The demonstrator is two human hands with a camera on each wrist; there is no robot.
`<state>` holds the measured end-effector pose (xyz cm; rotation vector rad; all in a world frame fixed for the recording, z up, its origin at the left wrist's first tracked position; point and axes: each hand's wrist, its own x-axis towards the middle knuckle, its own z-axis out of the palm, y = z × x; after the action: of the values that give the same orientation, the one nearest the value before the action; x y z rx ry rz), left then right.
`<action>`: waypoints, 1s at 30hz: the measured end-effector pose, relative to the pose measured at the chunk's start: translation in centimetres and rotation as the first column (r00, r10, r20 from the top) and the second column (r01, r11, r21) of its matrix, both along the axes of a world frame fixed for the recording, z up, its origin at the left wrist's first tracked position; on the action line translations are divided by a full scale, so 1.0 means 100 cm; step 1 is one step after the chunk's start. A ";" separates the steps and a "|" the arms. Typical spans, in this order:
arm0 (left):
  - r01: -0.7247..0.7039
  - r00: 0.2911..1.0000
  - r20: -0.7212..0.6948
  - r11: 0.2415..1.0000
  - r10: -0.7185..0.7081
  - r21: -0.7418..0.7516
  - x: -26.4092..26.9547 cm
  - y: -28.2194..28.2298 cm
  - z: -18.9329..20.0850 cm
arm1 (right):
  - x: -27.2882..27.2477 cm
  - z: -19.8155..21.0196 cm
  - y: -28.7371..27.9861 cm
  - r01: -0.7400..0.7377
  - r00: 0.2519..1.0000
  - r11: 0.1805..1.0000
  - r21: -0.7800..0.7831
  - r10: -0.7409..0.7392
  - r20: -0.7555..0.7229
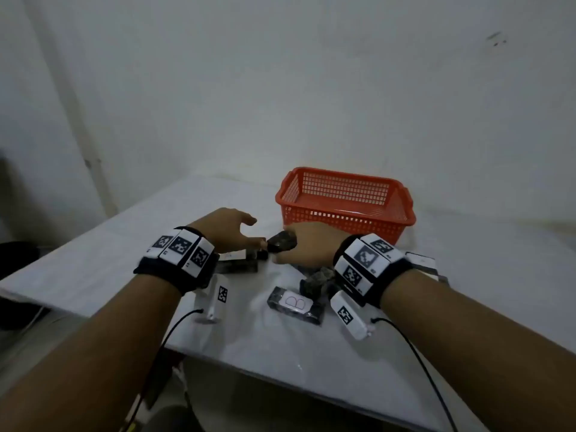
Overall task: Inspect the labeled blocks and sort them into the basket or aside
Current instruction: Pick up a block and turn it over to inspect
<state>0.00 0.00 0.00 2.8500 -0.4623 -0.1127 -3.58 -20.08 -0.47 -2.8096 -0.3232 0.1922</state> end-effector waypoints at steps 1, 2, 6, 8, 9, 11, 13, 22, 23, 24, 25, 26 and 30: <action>-0.016 1.000 -0.018 1.000 0.016 0.009 0.000 0.008 -0.002 | 0.001 -0.001 0.007 -0.018 0.999 1.000 -0.008 0.018 -0.035; -0.029 0.999 -0.024 0.999 0.030 0.025 0.001 0.017 -0.004 | 0.002 0.000 0.015 -0.035 0.998 0.999 -0.031 0.033 -0.052; -0.086 0.993 -0.071 0.994 0.090 0.062 0.004 0.043 -0.018 | 0.002 0.002 0.046 -0.116 0.991 0.990 -0.086 0.109 -0.084; -0.108 0.988 -0.101 0.991 0.116 0.078 0.006 0.050 -0.023 | 0.009 -0.002 0.059 -0.114 0.991 0.989 -0.099 0.105 -0.087; -0.114 0.986 -0.113 0.989 0.124 0.089 0.008 0.054 -0.026 | 0.013 -0.005 0.066 -0.107 0.992 0.987 -0.119 0.097 -0.085; -0.106 0.987 -0.111 0.989 0.118 0.106 0.011 0.059 -0.032 | 0.020 -0.012 0.075 -0.117 0.991 0.980 -0.160 0.104 -0.086; -0.098 0.991 -0.086 0.991 0.106 0.096 0.013 0.062 -0.034 | 0.028 -0.019 0.082 -0.120 0.990 0.973 -0.197 0.103 -0.095; -0.073 0.994 -0.076 0.997 0.074 0.006 0.015 0.068 -0.041 | 0.039 -0.029 0.085 -0.084 0.996 0.974 -0.208 0.082 -0.020; -0.069 0.995 -0.077 0.997 0.067 -0.024 0.015 0.068 -0.039 | 0.038 -0.028 0.083 -0.077 0.997 0.979 -0.186 0.074 -0.022; -0.063 0.995 -0.077 0.997 0.059 -0.053 0.014 0.069 -0.038 | 0.038 -0.027 0.080 -0.072 0.997 0.985 -0.153 0.070 -0.021; -0.056 0.996 -0.077 0.995 0.050 -0.082 0.015 0.070 -0.036 | 0.036 -0.024 0.076 -0.069 0.998 0.991 -0.112 0.068 -0.014; -0.051 0.996 -0.078 0.991 0.042 -0.120 0.015 0.072 -0.033 | 0.034 -0.021 0.071 -0.066 0.998 0.996 -0.064 0.066 -0.002; -0.044 0.996 -0.093 0.926 0.010 -0.374 0.016 0.073 -0.025 | 0.030 -0.013 0.046 -0.059 0.995 0.979 0.193 0.042 0.089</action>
<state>1.57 7.27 -2.49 2.4616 -0.3782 -0.1304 -0.61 -15.43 -1.73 -2.6210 -0.4101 0.0486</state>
